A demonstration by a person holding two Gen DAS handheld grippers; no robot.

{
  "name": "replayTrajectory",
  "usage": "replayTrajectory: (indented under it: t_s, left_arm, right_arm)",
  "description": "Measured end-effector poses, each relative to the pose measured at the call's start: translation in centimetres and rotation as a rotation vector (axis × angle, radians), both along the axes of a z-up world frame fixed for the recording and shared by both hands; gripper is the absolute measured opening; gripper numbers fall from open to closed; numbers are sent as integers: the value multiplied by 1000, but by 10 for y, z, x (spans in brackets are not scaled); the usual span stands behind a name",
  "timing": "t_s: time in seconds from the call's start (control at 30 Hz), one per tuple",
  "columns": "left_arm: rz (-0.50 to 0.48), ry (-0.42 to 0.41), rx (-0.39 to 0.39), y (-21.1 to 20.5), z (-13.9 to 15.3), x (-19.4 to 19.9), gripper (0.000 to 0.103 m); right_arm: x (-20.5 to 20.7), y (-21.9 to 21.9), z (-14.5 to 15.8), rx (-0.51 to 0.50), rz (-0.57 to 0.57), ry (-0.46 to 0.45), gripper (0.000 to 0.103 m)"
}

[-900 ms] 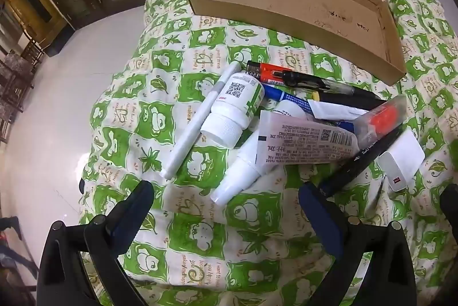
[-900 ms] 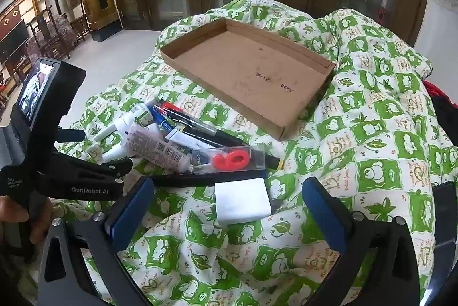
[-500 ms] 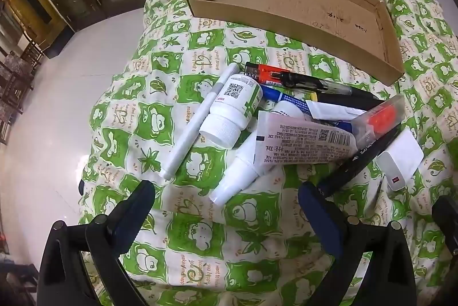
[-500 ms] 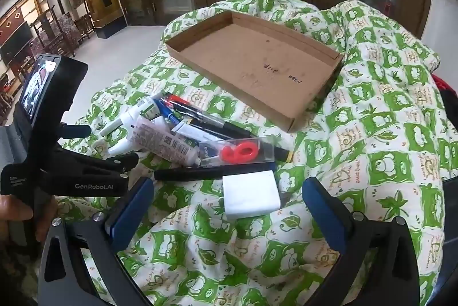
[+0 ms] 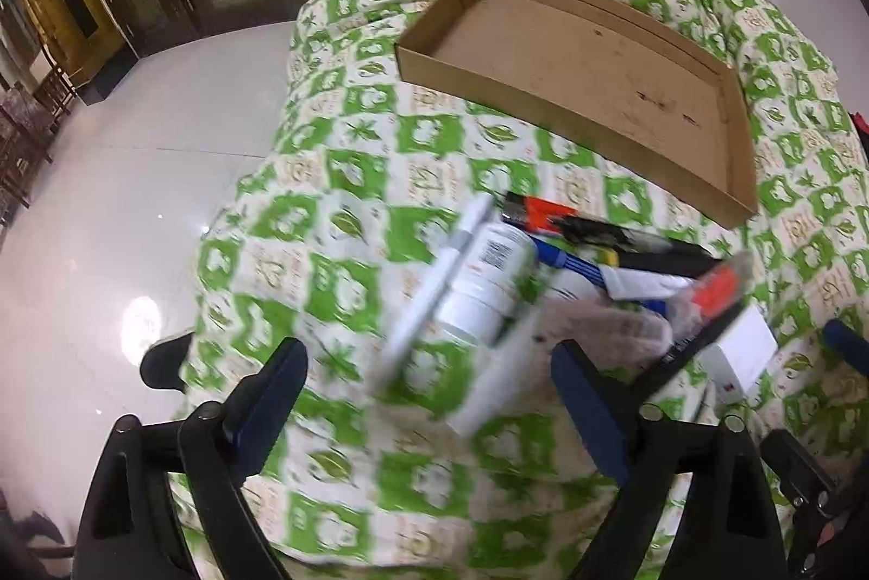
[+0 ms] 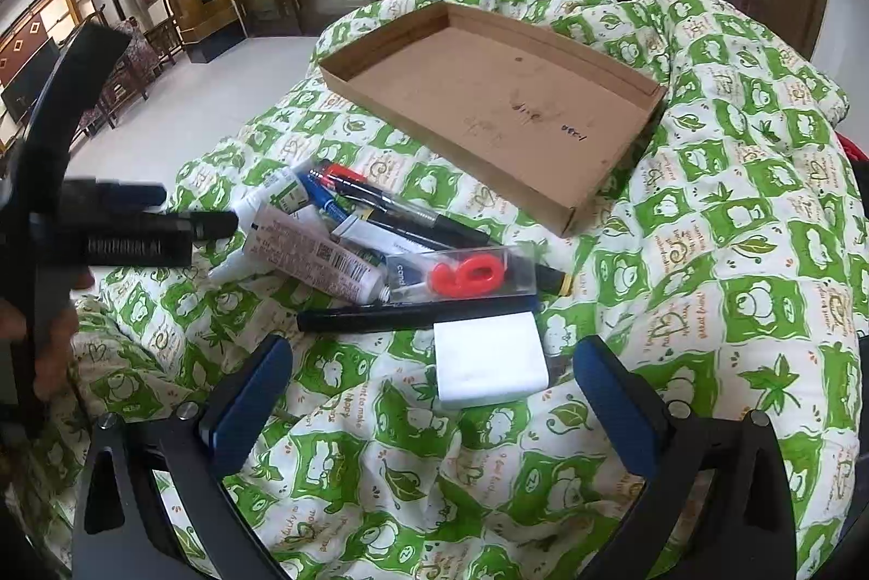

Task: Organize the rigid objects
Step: 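Lower the left gripper onto the white medicine bottle and close on it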

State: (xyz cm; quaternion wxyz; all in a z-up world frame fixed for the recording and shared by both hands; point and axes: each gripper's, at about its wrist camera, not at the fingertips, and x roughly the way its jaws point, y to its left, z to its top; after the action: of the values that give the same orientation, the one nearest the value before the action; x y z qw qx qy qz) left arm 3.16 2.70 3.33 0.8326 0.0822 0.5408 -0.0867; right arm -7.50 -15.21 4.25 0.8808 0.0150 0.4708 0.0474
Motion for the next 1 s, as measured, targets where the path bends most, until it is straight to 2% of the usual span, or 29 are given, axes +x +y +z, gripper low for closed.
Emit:
replayTrajectory:
  t_s: [0.13,0.23,0.3,0.37,0.57,0.83,1.0]
  left_arm:
    - [-10,20,-11,3,-2,5,81]
    - [-37,31,-1,-2,-7,8,66]
    - [-62,39,4,-7,-10,12,46]
    - [-87,47,11,-12,-13,14,38]
    - [-148,65,24,-29,-21,24,38]
    - [-163,82,45,-46,-34,35,38]
    - [-190,59,108,-58,-41,36,38]
  right_arm:
    - [1,-2,-1,11,-9,3,103]
    - [2,-4,-2,18,-15,6,103]
    - [2,-3,-3,16,-13,11,103]
    - [2,-2,-4,14,-9,14,103]
    - [3,-3,-7,21,-12,19,103]
    - [6,-5,-11,26,-10,34,103]
    - [8,-3,-13,23,-7,42,103]
